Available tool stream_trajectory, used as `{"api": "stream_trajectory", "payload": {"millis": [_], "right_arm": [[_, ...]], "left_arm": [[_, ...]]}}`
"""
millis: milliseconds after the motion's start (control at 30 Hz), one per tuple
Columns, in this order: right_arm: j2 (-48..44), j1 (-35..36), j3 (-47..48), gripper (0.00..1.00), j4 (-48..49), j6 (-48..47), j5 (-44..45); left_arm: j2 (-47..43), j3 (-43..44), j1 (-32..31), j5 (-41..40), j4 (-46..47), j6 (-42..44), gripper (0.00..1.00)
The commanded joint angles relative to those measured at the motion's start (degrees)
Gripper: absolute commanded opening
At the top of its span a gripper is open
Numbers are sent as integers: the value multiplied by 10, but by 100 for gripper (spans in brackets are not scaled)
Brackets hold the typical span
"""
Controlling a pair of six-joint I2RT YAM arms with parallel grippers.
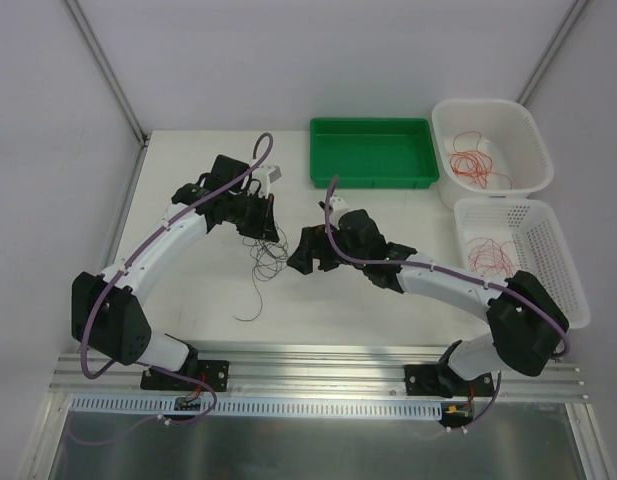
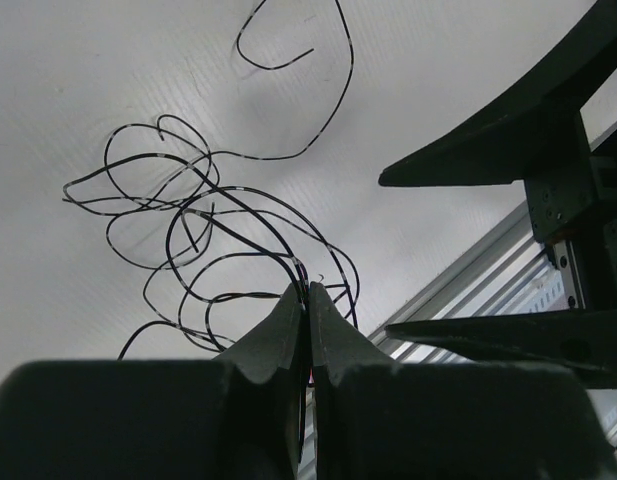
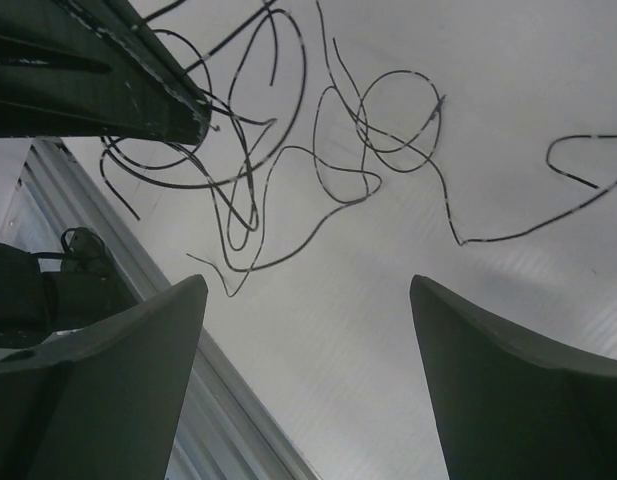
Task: Untangle the cables
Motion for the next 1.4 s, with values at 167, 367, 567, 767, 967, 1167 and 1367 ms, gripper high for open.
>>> {"api": "stream_trajectory", "payload": {"millis": [167, 367, 567, 767, 967, 1167, 1367], "right_arm": [[64, 32, 60, 86, 81, 30, -31], [99, 38, 78, 82, 65, 84, 7], [126, 40, 62, 57, 111, 127, 17], [128, 39, 55, 21, 125, 129, 23], [72, 40, 26, 1, 63, 93, 58], [-37, 39, 10, 1, -80, 23, 127], [-145, 39, 28, 1, -232, -46, 195]], "left_arm": [[-19, -4, -3, 10, 18, 5, 0], [-20, -5, -3, -4, 19, 1, 0], [-18, -6, -2, -20, 20, -3, 0], [-17, -9, 5, -52, 19, -10, 0], [-22, -16, 46, -149, 18, -43, 0], [-30, -21, 123, -204, 15, -80, 8], [-24, -19, 141, -250, 5, -80, 24]]}}
